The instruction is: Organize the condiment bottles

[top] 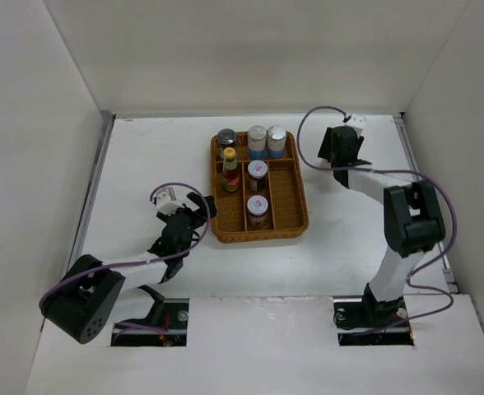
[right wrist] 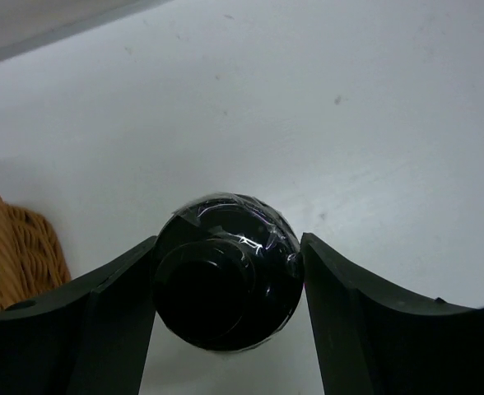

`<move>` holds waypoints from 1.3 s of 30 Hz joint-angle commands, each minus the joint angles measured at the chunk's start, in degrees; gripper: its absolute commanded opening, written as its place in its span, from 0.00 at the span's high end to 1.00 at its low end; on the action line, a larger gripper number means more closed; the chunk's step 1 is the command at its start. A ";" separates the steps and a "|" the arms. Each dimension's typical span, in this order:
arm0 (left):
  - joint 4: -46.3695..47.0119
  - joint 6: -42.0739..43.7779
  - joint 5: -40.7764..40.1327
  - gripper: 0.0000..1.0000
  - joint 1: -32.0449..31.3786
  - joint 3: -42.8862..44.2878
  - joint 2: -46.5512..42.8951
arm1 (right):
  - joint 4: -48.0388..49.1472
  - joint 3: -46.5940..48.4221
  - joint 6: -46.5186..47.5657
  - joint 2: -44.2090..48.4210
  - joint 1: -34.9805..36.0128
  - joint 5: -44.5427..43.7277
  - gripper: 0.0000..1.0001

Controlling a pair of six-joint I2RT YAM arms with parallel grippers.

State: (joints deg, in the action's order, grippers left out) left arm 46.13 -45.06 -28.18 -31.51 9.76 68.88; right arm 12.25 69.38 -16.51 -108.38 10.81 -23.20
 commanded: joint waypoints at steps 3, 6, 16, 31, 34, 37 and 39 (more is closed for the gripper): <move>2.65 -0.47 0.32 0.00 0.35 1.84 -0.24 | 8.14 -9.33 -0.18 21.42 7.06 -4.57 0.45; 2.65 -0.47 0.24 0.00 0.00 1.58 -0.94 | 8.14 -14.79 -1.24 27.94 12.95 -4.84 0.45; 2.65 -0.56 0.41 0.00 0.18 1.93 -0.06 | 8.67 -12.79 -0.45 24.20 24.13 -2.20 0.43; 2.04 -0.65 -0.29 0.00 0.61 1.76 -0.76 | 13.06 -7.25 -0.10 7.40 23.34 -3.60 0.35; 2.03 -0.65 -1.26 0.00 0.88 1.75 -0.59 | 13.85 -7.33 0.16 6.95 23.60 -4.48 0.16; 2.03 -0.56 -1.35 0.00 1.14 1.75 -0.85 | 12.63 -7.68 0.08 8.96 23.60 -5.80 0.03; 1.95 -0.47 -1.35 0.00 1.49 1.75 -1.29 | 12.01 -8.82 0.16 11.94 23.60 -7.46 0.00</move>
State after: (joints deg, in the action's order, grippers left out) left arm 46.11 -45.34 -28.69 -30.72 9.76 68.69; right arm 20.47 59.22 -16.25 -101.25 34.41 -27.53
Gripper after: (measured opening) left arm 0.997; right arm 0.992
